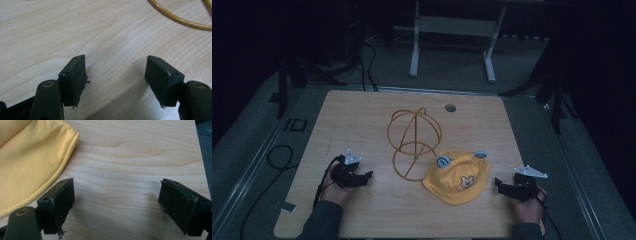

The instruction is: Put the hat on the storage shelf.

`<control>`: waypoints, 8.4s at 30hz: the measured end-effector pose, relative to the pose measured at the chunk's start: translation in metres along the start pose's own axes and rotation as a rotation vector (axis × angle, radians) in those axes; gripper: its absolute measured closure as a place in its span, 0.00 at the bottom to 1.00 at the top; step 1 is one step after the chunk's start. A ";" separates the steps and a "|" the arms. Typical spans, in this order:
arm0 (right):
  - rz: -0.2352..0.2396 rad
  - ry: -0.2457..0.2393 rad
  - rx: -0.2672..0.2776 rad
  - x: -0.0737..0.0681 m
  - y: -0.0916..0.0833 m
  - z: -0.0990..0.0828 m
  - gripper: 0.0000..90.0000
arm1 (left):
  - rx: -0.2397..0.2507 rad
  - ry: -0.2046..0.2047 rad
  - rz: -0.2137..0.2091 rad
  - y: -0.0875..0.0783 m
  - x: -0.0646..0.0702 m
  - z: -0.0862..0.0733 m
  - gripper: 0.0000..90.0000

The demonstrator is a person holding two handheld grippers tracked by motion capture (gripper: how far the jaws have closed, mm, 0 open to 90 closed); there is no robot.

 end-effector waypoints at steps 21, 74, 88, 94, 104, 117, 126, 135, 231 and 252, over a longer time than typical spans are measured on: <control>0.041 -0.016 0.008 0.002 -0.004 0.001 0.33 | 0.026 -0.009 0.022 0.000 0.001 -0.002 0.34; 0.380 -0.462 -0.162 -0.030 -0.043 0.104 0.30 | 0.031 -0.018 0.032 0.000 0.003 -0.003 0.33; 0.452 -0.493 -0.147 -0.038 -0.042 0.124 0.24 | 0.030 -0.016 0.030 0.000 0.003 -0.003 0.32; 0.480 -0.537 -0.155 -0.043 -0.040 0.138 0.24 | 0.030 -0.016 0.030 0.000 0.003 -0.003 0.32; 0.508 -0.573 -0.199 -0.051 -0.029 0.147 0.23 | 0.032 -0.014 0.029 0.000 0.003 -0.004 0.32; 0.540 -0.659 -0.267 -0.065 -0.015 0.162 0.23 | 0.031 -0.011 0.027 0.000 0.003 -0.004 0.32; 0.570 -0.703 -0.284 -0.078 -0.009 0.172 0.24 | 0.031 -0.014 0.027 0.000 0.003 -0.004 0.32; 0.608 -0.742 -0.286 -0.098 -0.007 0.176 0.24 | 0.031 -0.014 0.027 0.000 0.003 -0.004 0.32; 0.738 -0.945 -0.436 -0.126 -0.024 0.226 0.85 | 0.026 -0.010 0.022 0.000 0.004 -0.003 0.32; 0.670 -0.881 -0.389 -0.100 -0.031 0.258 0.85 | 0.029 -0.012 0.021 0.000 0.005 -0.003 0.32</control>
Point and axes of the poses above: each handheld gripper's, and its own axes: y roughly forward along the jaws, z roughly out of its top, x roughly to its right, the point moved 3 cm from there along y, roughly forward along the jaws, and after that the axes turned 14 degrees about x, right-handed, at the moved point
